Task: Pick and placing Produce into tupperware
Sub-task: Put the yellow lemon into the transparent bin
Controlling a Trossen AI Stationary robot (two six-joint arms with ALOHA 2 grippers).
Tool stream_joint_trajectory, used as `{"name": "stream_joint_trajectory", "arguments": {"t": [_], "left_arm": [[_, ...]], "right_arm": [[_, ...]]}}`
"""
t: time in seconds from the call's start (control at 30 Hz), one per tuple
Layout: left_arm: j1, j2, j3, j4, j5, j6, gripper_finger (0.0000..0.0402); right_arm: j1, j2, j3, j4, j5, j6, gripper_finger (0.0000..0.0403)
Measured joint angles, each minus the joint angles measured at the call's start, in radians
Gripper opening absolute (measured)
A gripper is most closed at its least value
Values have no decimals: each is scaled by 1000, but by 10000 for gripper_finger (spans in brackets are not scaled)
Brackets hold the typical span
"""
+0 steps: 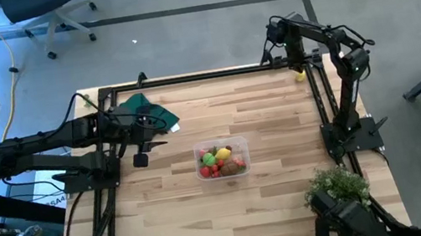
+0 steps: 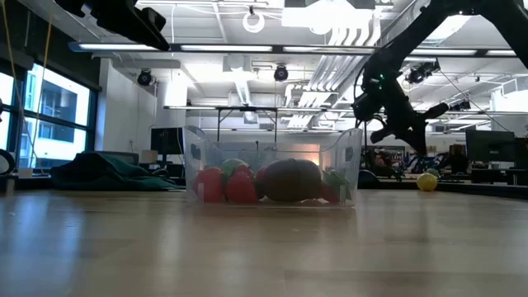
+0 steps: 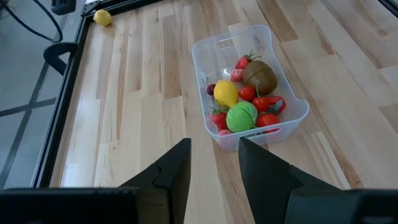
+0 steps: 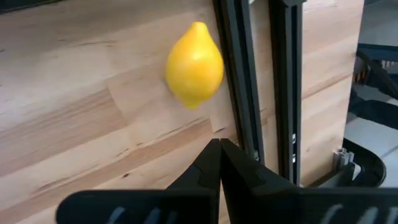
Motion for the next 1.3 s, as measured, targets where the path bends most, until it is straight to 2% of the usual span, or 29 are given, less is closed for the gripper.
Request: {"name": "stream_joint_trajectory", "arguments": {"t": [0.4,0.63,1.3], "left_arm": [[0,0,0,0,0,0,122],[0,0,0,0,0,0,122],[0,0,0,0,0,0,122]], "right_arm": [[1,0,-94,119,-87,41,0],[-32,0,-96,182,-110,86,0],[-70,0,-96,288,6,264,0]]}}
